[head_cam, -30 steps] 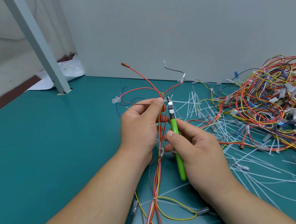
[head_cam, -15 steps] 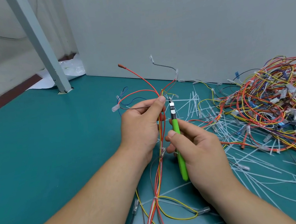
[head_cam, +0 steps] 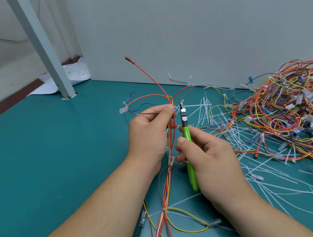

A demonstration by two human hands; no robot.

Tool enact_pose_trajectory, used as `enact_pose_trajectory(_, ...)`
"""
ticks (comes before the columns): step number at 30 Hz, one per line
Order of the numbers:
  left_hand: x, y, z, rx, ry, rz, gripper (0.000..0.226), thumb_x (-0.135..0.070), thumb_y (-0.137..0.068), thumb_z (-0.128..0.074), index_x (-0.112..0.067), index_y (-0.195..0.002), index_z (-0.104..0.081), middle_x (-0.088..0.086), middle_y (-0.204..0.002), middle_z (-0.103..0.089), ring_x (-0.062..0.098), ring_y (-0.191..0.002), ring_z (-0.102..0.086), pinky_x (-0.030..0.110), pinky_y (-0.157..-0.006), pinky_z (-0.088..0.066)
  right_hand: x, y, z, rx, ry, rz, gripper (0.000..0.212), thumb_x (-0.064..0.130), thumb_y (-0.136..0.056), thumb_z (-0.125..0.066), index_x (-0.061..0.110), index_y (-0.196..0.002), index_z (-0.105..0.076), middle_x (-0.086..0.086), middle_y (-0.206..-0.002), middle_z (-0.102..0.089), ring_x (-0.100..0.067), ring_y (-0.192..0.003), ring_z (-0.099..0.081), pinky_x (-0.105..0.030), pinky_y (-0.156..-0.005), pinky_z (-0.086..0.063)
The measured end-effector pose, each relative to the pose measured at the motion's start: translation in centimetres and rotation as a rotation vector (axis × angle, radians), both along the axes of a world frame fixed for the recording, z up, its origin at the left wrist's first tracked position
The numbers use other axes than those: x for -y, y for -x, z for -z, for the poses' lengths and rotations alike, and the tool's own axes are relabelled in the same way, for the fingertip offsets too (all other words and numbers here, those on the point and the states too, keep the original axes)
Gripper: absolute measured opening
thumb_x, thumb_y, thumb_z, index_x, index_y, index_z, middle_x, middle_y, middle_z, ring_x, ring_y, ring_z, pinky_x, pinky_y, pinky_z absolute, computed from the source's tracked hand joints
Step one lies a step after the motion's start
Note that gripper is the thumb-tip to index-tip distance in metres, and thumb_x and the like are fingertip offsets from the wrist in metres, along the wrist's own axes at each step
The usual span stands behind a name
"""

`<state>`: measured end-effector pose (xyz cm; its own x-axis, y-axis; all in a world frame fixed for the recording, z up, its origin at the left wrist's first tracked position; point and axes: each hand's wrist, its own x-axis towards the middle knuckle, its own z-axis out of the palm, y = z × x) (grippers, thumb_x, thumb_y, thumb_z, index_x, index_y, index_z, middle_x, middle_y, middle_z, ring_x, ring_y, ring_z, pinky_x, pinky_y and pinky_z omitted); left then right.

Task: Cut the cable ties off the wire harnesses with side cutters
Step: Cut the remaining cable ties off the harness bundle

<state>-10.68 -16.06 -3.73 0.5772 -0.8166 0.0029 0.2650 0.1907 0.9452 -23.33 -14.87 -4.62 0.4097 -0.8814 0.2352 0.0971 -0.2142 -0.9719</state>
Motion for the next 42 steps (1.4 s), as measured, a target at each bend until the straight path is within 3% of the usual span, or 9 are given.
enact_pose_trajectory(4, -0.1, 0.0, -0.1, 0.016, -0.016, -0.019, 0.023, -0.018, -0.091, -0.072, -0.026, -0.070, -0.078, -0.001, -0.074, -0.071, 0.012, -0.062, -0.064, 0.030, -0.061, -0.046, 0.0, 0.0, 0.1, -0.028, 0.008, 0.004, 0.028, 0.007, -0.100, -0.062, 0.024, -0.081, -0.073, -0.003, -0.067, -0.065, -0.004, -0.061, -0.060, -0.008, -0.059, -0.045)
enact_pose_trajectory(7, -0.1, -0.1, -0.1, 0.015, -0.016, -0.042, 0.022, -0.017, -0.091, -0.073, -0.024, -0.070, -0.078, 0.000, -0.073, -0.072, 0.013, -0.064, -0.065, 0.029, -0.061, -0.050, 0.0, -0.1, 0.4, -0.036, 0.003, 0.004, 0.017, 0.014, -0.098, -0.065, 0.023, -0.086, -0.074, 0.005, -0.069, -0.065, -0.007, -0.064, -0.061, -0.011, -0.061, -0.047)
enact_pose_trajectory(15, 0.0, -0.3, 0.1, 0.016, -0.014, -0.066, 0.015, -0.018, -0.090, -0.074, -0.021, -0.076, -0.077, 0.001, -0.077, -0.074, 0.014, -0.067, -0.067, 0.033, -0.066, -0.051, 0.3, -0.2, 0.7, 0.031, -0.137, -0.012, 0.018, 0.045, -0.085, -0.061, 0.038, -0.089, -0.077, 0.004, -0.086, -0.073, -0.014, -0.074, -0.069, -0.043, -0.085, -0.054)
enact_pose_trajectory(21, 0.0, -0.4, 0.0, 0.018, -0.012, -0.086, 0.011, -0.019, -0.091, -0.073, -0.020, -0.081, -0.076, -0.002, -0.076, -0.075, 0.014, -0.067, -0.069, 0.026, -0.062, -0.051, 0.5, 0.2, 0.9, 0.150, -0.223, -0.059, 0.042, 0.049, -0.064, -0.070, 0.035, -0.103, -0.079, 0.004, -0.084, -0.065, -0.015, -0.079, -0.059, -0.034, -0.081, -0.048)
enact_pose_trajectory(26, -0.1, -0.2, -0.1, 0.016, -0.023, -0.089, 0.016, -0.019, -0.092, -0.073, -0.023, -0.077, -0.077, -0.003, -0.076, -0.074, 0.014, -0.066, -0.069, 0.026, -0.057, -0.048, 0.3, 0.3, 1.4, 0.255, -0.186, -0.173, 0.031, 0.035, -0.064, -0.069, 0.035, -0.094, -0.075, 0.001, -0.086, -0.052, -0.018, -0.081, -0.045, -0.032, -0.075, -0.039)
enact_pose_trajectory(31, -0.3, -0.4, -0.3, 0.025, -0.023, -0.110, 0.014, -0.019, -0.092, -0.073, -0.022, -0.079, -0.075, -0.004, -0.073, -0.074, 0.013, -0.065, -0.071, 0.016, -0.050, -0.046, 0.0, 0.5, 0.8, 0.457, 0.036, 0.114, 0.051, 0.029, -0.081, -0.061, 0.018, -0.131, -0.060, 0.004, -0.099, -0.060, -0.016, -0.093, -0.061, -0.030, -0.091, -0.053)
enact_pose_trajectory(34, -0.3, -0.4, -0.3, 0.030, -0.023, -0.119, 0.011, -0.017, -0.092, -0.073, -0.021, -0.082, -0.075, -0.004, -0.074, -0.074, 0.013, -0.066, -0.071, 0.016, -0.050, -0.045, -0.5, 0.4, 0.6, 0.368, 0.075, 0.156, 0.059, 0.028, -0.093, -0.060, 0.009, -0.146, -0.047, 0.001, -0.109, -0.060, -0.018, -0.101, -0.064, -0.039, -0.087, -0.058)
enact_pose_trajectory(36, -0.4, -0.3, -0.3, 0.025, -0.017, -0.114, 0.009, -0.016, -0.092, -0.074, -0.020, -0.083, -0.075, -0.002, -0.076, -0.075, 0.013, -0.066, -0.070, 0.018, -0.054, -0.047, -0.7, 0.1, 0.7, 0.263, 0.059, 0.109, 0.057, 0.022, -0.094, -0.056, 0.017, -0.150, -0.046, 0.002, -0.113, -0.065, -0.014, -0.101, -0.068, -0.032, -0.079, -0.059)
enact_pose_trajectory(42, -0.4, -0.3, -0.4, 0.039, -0.020, -0.117, 0.010, -0.016, -0.092, -0.073, -0.019, -0.083, -0.076, -0.003, -0.076, -0.075, 0.012, -0.067, -0.071, 0.014, -0.053, -0.047, -0.3, -0.2, 1.1, 0.072, 0.002, 0.110, 0.044, 0.027, -0.090, -0.058, 0.023, -0.133, -0.061, 0.013, -0.105, -0.075, -0.009, -0.096, -0.073, -0.019, -0.079, -0.055)
